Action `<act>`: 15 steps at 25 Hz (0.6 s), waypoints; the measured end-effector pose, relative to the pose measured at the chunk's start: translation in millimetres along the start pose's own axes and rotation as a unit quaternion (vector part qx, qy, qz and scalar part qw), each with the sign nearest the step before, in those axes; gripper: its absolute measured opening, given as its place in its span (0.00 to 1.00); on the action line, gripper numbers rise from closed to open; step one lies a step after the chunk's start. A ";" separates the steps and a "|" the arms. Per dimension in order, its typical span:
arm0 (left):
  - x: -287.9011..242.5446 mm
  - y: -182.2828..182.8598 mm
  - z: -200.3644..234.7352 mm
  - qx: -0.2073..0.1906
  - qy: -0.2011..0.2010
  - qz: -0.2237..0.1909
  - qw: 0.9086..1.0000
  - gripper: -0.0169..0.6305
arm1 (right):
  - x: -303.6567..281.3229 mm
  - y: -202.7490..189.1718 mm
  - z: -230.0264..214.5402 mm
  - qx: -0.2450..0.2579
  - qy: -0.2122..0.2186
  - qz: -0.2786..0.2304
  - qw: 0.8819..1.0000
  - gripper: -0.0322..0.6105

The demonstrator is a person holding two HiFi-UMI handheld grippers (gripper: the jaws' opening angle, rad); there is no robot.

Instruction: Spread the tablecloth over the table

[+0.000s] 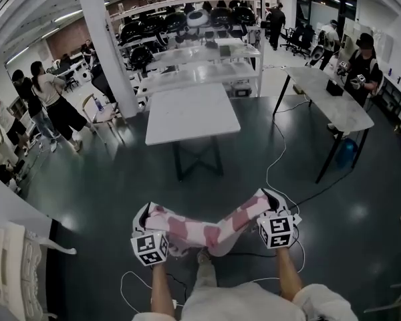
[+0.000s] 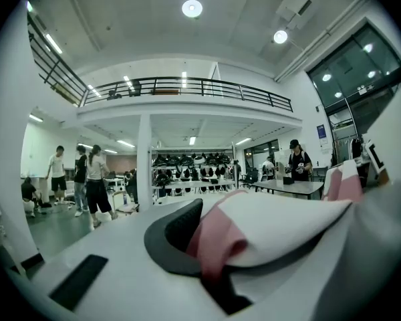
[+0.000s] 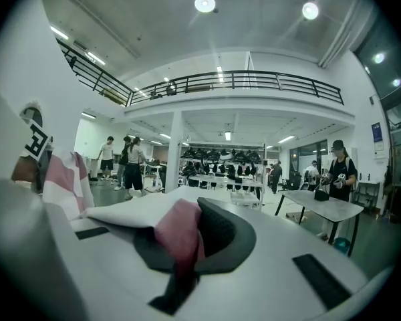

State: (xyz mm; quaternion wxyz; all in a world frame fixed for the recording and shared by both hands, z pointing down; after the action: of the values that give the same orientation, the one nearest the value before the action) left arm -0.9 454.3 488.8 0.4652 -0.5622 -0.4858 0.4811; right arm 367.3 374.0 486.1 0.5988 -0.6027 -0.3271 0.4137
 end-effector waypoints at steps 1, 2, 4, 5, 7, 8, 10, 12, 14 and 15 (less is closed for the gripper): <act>-11.6 -0.7 3.1 0.001 -0.003 0.000 1.000 0.07 | -10.0 0.6 -1.3 0.000 -0.002 0.000 1.000 0.07; -23.4 -0.7 7.1 0.002 -0.005 -0.001 1.000 0.07 | -20.8 2.0 -2.2 -0.001 -0.004 -0.001 1.000 0.07; -48.8 0.8 16.4 0.004 -0.010 -0.002 1.000 0.07 | -45.1 6.3 -4.0 0.000 -0.010 -0.002 1.000 0.07; -62.3 2.2 21.1 0.004 -0.013 -0.002 1.000 0.07 | -58.3 9.1 -5.3 -0.001 -0.013 -0.001 1.000 0.07; -90.2 6.0 32.6 0.005 -0.018 -0.003 1.000 0.07 | -85.3 15.2 -7.6 -0.002 -0.020 -0.001 1.000 0.07; -104.4 8.0 39.6 0.006 -0.020 -0.003 1.000 0.07 | -99.0 18.2 -8.5 -0.004 -0.025 0.001 1.000 0.07; -131.8 11.5 54.4 0.009 -0.023 -0.002 1.000 0.07 | -125.4 23.4 -9.3 -0.008 -0.032 0.005 0.999 0.07; -157.6 13.6 68.5 0.011 -0.027 -0.003 1.000 0.07 | -149.8 26.6 -8.6 -0.007 -0.039 0.009 0.999 0.07; -182.5 14.6 81.2 0.011 -0.031 -0.005 0.999 0.07 | -173.0 28.5 -8.0 -0.007 -0.046 0.010 0.999 0.07; -193.8 15.2 87.2 0.010 -0.034 -0.006 0.999 0.07 | -183.8 29.6 -7.5 -0.006 -0.049 0.010 0.999 0.07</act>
State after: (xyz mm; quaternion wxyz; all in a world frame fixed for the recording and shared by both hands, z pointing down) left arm -98.6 265.1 481.9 0.4571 -0.5381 -0.4999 0.5016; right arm 289.4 205.0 476.0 0.5742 -0.5885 -0.3529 0.4465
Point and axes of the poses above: the fingertips, and each gripper's own axes: x backward along the fingers, z to its left, y out of its top, the point moved 4 cm from there along x, backward along the fingers, and after that the axes turned 4 degrees about -x, right-handed, at the moved point
